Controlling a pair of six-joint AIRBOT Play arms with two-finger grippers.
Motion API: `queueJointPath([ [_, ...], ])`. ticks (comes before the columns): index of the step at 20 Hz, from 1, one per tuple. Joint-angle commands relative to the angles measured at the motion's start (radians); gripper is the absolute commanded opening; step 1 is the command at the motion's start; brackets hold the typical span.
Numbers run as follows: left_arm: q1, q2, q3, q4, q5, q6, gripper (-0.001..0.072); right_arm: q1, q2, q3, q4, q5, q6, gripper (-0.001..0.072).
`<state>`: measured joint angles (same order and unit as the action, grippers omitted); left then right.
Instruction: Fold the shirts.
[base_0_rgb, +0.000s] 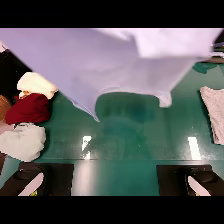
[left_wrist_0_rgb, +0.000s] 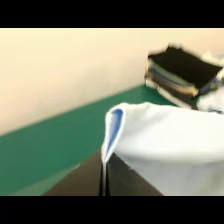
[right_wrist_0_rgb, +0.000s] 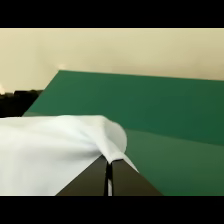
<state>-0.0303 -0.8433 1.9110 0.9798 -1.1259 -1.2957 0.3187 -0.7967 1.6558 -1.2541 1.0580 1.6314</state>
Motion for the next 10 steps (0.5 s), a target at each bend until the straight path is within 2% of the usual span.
queueJointPath([
  [1,0.002,0.028,0.082,-0.044,0.011,-0.036,0.0021,-0.079,0.109,0.016,-0.005,0.0,0.002,0.0018],
  [5,0.002,-0.004,0.032,-0.013,-0.004,-0.05,0.0021,-0.156,0.118,-0.023,0.006,0.08,0.075,0.0018],
  [8,0.002,-0.08,-0.139,0.001,-0.053,-0.095,0.0021,-0.121,0.047,-0.174,0.006,0.203,0.159,0.0017],
  [10,0.002,-0.154,-0.295,0.001,-0.097,-0.096,0.0021,-0.051,-0.029,-0.318,0.005,0.162,0.16,0.0018],
])
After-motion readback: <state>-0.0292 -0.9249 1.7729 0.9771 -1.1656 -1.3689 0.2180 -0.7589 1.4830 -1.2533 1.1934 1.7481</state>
